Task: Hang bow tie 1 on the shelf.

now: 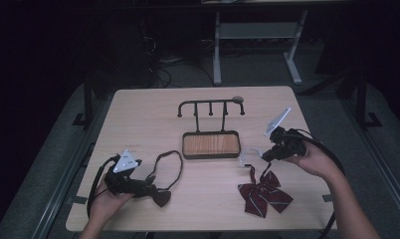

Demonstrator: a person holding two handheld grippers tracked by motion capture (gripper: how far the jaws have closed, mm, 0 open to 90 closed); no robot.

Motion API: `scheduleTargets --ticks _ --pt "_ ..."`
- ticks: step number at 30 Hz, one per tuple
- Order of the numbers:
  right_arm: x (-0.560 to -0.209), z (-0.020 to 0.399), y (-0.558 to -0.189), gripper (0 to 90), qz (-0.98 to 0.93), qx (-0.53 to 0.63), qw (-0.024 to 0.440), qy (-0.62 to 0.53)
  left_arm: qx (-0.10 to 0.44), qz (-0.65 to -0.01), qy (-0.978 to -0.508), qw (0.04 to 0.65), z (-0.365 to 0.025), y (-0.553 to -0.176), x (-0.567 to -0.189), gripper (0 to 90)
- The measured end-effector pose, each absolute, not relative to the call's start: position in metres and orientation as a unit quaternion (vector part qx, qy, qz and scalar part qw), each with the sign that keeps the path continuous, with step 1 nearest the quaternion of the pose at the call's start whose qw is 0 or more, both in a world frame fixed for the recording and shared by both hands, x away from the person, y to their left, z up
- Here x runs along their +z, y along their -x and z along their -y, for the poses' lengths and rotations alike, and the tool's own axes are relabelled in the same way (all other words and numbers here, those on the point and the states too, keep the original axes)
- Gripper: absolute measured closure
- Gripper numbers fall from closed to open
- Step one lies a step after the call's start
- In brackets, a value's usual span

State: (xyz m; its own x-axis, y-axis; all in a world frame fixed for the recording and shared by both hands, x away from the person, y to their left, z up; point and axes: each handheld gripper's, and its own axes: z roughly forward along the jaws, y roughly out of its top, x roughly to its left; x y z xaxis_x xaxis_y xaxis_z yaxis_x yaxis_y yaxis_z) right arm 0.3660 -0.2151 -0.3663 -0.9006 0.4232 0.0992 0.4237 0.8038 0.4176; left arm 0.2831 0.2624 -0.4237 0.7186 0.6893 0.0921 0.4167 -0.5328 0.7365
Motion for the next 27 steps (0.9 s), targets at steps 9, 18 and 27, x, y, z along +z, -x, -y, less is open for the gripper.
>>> scheduleTargets --ticks 9,18,27 --pt "-0.345 0.213 -0.360 87.0 0.955 -0.215 -0.013 0.204 0.188 -0.323 -0.856 0.358 -0.263 -0.283 -0.424 24.1" --pt "-0.327 0.210 -0.359 87.0 0.956 -0.221 -0.022 0.190 0.190 -0.323 -0.855 0.357 -0.263 -0.283 -0.424 24.1" --pt "-0.304 0.205 -0.361 87.2 0.957 -0.226 -0.035 0.181 0.191 -0.323 -0.855 0.358 -0.263 -0.284 -0.423 24.1"
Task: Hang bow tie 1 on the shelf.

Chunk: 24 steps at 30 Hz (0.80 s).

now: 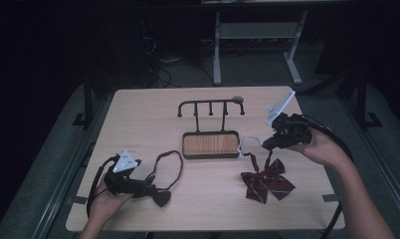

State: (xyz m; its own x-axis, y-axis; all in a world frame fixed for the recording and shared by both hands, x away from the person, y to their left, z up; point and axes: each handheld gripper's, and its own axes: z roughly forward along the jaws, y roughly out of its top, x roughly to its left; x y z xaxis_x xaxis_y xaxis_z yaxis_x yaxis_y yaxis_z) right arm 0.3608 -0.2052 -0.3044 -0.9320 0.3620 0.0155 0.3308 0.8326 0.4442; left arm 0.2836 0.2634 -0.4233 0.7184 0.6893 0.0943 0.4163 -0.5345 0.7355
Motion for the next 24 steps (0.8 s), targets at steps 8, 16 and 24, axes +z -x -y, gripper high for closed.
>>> scheduleTargets --ticks 8,16,24 --pt "-0.294 0.202 -0.363 87.2 -0.957 0.227 0.038 -0.178 0.191 -0.325 -0.853 0.361 -0.265 -0.283 -0.423 24.1" --pt "-0.280 0.199 -0.369 87.2 -0.955 0.235 0.038 -0.177 0.191 -0.326 -0.852 0.361 -0.264 -0.284 -0.423 24.0" --pt "-0.270 0.196 -0.376 87.2 -0.955 0.233 0.041 -0.180 0.192 -0.327 -0.854 0.355 -0.265 -0.284 -0.423 24.1"
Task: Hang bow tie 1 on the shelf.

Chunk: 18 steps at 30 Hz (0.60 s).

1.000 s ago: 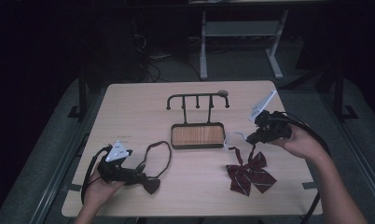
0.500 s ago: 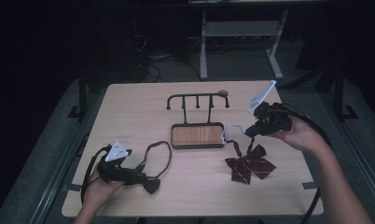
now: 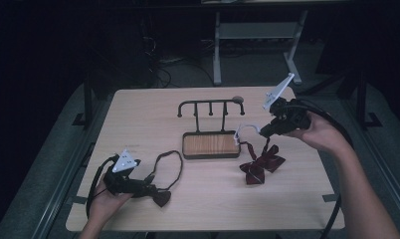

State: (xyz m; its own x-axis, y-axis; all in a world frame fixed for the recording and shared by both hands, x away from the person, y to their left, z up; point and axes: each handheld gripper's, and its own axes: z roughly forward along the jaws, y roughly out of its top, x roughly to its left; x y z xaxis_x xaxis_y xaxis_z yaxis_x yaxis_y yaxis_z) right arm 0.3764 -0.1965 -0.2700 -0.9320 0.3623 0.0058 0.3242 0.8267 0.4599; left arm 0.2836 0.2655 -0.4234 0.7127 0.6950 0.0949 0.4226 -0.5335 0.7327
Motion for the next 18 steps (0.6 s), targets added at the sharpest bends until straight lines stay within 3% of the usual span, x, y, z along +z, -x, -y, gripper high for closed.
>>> scheduleTargets --ticks 18 --pt "-0.247 0.187 -0.398 87.2 -0.953 0.229 0.050 -0.192 0.188 -0.328 -0.854 0.358 -0.265 -0.284 -0.424 24.0"
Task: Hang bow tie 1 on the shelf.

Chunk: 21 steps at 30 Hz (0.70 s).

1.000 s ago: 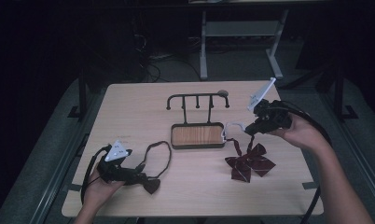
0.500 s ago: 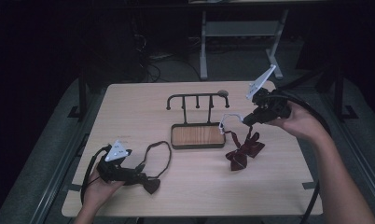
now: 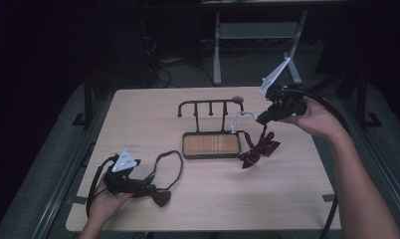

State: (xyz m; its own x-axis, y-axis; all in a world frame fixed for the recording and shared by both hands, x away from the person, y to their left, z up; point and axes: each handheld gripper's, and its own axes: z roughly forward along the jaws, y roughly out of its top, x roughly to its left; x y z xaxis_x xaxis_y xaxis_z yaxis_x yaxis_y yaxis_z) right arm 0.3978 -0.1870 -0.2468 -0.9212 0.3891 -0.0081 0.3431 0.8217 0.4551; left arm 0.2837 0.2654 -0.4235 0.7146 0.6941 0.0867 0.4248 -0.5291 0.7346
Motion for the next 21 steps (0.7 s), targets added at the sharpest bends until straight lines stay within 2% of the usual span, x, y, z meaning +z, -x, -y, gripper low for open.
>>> scheduleTargets --ticks 21 --pt "-0.242 0.183 -0.429 87.1 -0.950 0.220 0.045 -0.217 0.188 -0.327 -0.854 0.360 -0.267 -0.284 -0.422 24.1"
